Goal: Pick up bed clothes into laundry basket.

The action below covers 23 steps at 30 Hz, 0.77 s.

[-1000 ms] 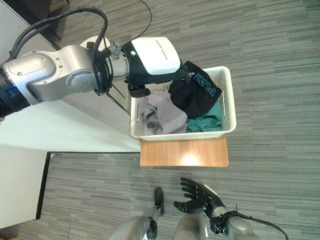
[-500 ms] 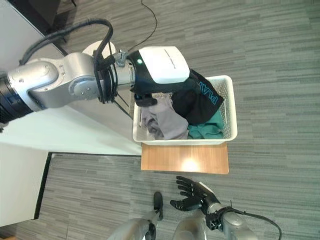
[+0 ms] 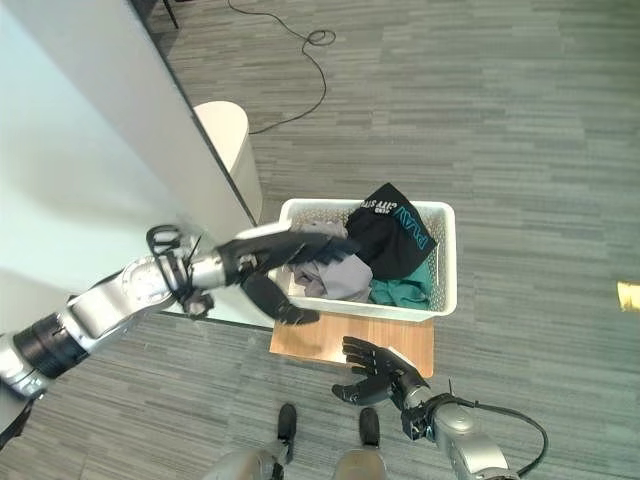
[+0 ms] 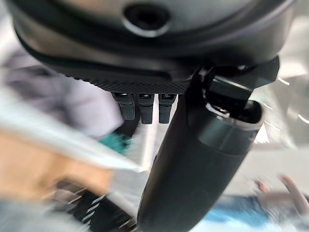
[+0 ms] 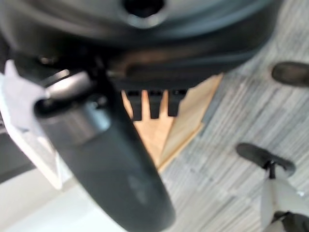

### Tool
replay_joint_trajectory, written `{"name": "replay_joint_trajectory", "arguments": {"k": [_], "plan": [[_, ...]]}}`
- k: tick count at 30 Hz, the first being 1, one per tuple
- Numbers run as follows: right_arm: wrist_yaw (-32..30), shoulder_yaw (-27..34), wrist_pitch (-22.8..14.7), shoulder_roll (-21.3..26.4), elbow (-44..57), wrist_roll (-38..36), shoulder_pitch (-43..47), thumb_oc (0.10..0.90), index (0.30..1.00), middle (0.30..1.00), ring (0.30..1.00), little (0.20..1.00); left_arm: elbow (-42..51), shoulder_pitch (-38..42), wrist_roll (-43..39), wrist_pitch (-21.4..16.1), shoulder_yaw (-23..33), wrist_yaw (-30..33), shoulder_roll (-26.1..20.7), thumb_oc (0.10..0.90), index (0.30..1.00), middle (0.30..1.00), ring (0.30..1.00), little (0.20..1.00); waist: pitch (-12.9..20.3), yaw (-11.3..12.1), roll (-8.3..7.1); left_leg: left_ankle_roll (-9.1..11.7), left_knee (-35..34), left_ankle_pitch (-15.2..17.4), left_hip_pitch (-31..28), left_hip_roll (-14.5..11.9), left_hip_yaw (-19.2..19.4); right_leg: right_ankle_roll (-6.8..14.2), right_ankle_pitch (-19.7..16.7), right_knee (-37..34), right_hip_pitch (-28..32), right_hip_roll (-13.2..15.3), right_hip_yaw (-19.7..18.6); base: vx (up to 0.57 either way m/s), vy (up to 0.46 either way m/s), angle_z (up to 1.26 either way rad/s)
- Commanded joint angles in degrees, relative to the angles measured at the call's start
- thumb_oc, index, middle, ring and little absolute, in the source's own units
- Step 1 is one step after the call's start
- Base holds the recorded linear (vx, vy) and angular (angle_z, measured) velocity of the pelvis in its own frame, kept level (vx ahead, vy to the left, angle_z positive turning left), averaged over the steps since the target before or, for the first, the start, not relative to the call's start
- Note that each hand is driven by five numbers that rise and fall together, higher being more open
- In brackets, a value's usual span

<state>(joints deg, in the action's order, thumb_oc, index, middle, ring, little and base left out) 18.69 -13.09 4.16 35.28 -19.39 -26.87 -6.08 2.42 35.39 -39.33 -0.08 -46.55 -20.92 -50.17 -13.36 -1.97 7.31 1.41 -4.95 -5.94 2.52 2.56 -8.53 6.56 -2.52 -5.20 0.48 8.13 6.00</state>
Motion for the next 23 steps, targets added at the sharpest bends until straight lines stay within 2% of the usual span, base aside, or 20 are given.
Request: {"name": "replay_joint_trajectory", "arguments": {"k": [1,5,6,7,8,9,10,11,12,13,17,20,23], "plan": [[3.24,0.54,-3.27,0.47,8.2,-3.83,-5.19,0.8,0.9,0.9,0.9,0.9,0.78,-3.36,-7.91,-2.39,5.66,-2.21,-0.4,0.8,0.9,0.9,0.9,0.9,5.55,2.41,-3.51,1.56,-0.05,2.75,2.24,0.82,-1.86,0.38,3.38,0.2,1.33,-0.14,0.96,-0.01,0.025,0.07],[3.71,0.36,-3.25,0.66,8.48,-4.65,-6.51,0.8,0.9,0.9,0.9,0.9,-0.79,-9.29,-10.04,-0.65,6.61,-3.38,0.59,0.8,0.9,0.9,0.9,0.9,5.94,2.63,-4.37,1.42,-0.05,3.07,2.22,0.84,-1.82,0.43,3.23,0.2,1.32,0.03,1.12,-0.02,0.013,0.11],[3.36,0.91,-3.5,-0.03,8.73,-4.66,-7.62,0.8,0.9,0.9,0.9,0.9,-3.75,-15.19,-10.81,-0.17,9.49,-2.7,3.21,0.8,0.9,0.9,0.9,0.9,6.07,2.83,-5.14,1.27,-0.05,3.35,2.17,0.79,-1.55,0.51,3.04,0.2,1.15,0.1,0.84,-0.02,0.014,-0.05],[3.33,0.79,-3.49,0.1,8.78,-4.66,-7.67,0.8,0.9,0.9,0.9,0.9,-3.77,-15.44,-10.73,-0.2,9.66,-2.76,3.28,0.8,0.9,0.9,0.9,0.9,6.17,2.73,-5.07,1.27,-0.05,3.38,2.17,0.78,-1.52,0.51,3.05,0.2,1.14,0.1,0.81,-0.03,0.02,-0.09],[2.52,1.97,-4.06,-1.02,9.48,-4.93,-8.89,0.8,0.9,0.9,0.9,0.9,-5.83,-20.72,-9.78,-0.18,12.33,-2.21,4.48,0.8,0.9,0.9,0.9,0.9,6.18,2.88,-5.51,1.09,-0.05,3.65,2.05,0.72,-1.09,0.6,2.94,0.2,0.91,0.08,0.38,-0.01,0.013,-0.07],[2.49,1.86,-4.03,-0.91,9.56,-4.93,-8.96,0.8,0.9,0.9,0.9,0.9,-5.81,-20.97,-9.7,-0.2,12.49,-2.26,4.54,0.8,0.9,0.9,0.9,0.9,6.29,2.82,-5.46,1.09,-0.05,3.68,2.05,0.71,-1.03,0.6,2.94,0.2,0.88,0.07,0.32,-0.01,0.035,-0.13],[1.1,4.94,-5.16,-3.41,10.29,-5.36,-11.34,0.8,0.9,0.9,0.9,0.9,-7.05,-27.52,-8.27,-1.52,18.15,-0.28,6.42,0.8,0.9,0.9,0.9,0.9,6.43,2.84,-5.9,0.79,-0.05,3.97,1.81,0.65,-0.4,0.71,2.78,0.2,0.67,0.04,-0.31,0.0,0.037,-0.13],[0.52,5.87,-5.63,-4.5,10.38,-4.91,-12.3,0.8,0.9,0.9,0.9,0.9,-7.74,-30.5,-8.41,-2.08,21.01,1.18,8.79,0.8,0.9,0.9,0.9,0.9,6.61,2.79,-6.16,0.64,-0.05,4.13,1.72,0.68,-0.2,0.76,2.71,0.2,0.67,0.12,-0.57,0.0,0.037,-0.24],[0.5,5.78,-5.62,-4.39,10.44,-4.9,-12.36,0.8,0.9,0.9,0.9,0.9,-7.72,-30.71,-8.35,-2.1,21.14,1.17,8.87,0.8,0.9,0.9,0.9,0.9,6.68,2.7,-6.11,0.63,-0.05,4.17,1.69,0.69,-0.18,0.77,2.74,0.2,0.69,0.13,-0.59,0.0,0.039,-0.28],[-0.34,7.62,-6.41,-6.95,10.96,-4.28,-14.33,0.8,0.9,0.9,0.9,0.9,-11.39,-35.37,-9.45,-2.07,25.3,3.12,15.27,0.8,0.9,0.9,0.9,0.9,6.88,2.53,-6.8,0.29,-0.05,4.56,1.46,0.73,0.26,0.75,2.53,0.25,0.6,0.29,-1.22,0.0,0.031,-0.19],[-3.36,8.55,-7.39,-11.89,8.77,-3.1,-14.92,0.8,0.9,0.9,0.9,0.9,-18.27,-40.51,-5.78,-4.87,32.68,10.48,26.46,0.8,0.9,0.9,0.9,0.9,7.25,2.46,-7.74,-0.34,-0.05,5.06,1.0,0.56,1.33,0.68,2.15,0.25,-0.08,0.08,-2.73,-0.02,0.025,-0.16],[-5.7,7.75,-7.37,-14.99,5.98,-3.7,-12.82,0.8,0.9,0.9,0.9,0.9,-21.4,-40.6,-2.77,-5.46,34.6,14.08,31.51,0.8,0.9,0.9,0.9,0.9,6.97,2.54,-8.13,-0.63,-0.05,5.15,0.84,0.14,2.52,0.73,1.98,0.42,-0.61,-0.34,-3.91,-0.03,0.009,-0.23],[-6.41,7.12,-7.44,-15.57,5.57,-3.95,-11.8,0.8,0.9,0.9,0.9,0.9,-22.15,-40.07,1.93,-5.31,33.83,15.12,32.36,0.8,0.9,0.9,0.9,0.9,7.08,2.44,-8.36,-0.87,-0.05,5.44,0.58,0.1,2.93,0.62,2.04,0.58,-0.65,-0.56,-4.59,0.0,0.01,-0.32]]}}
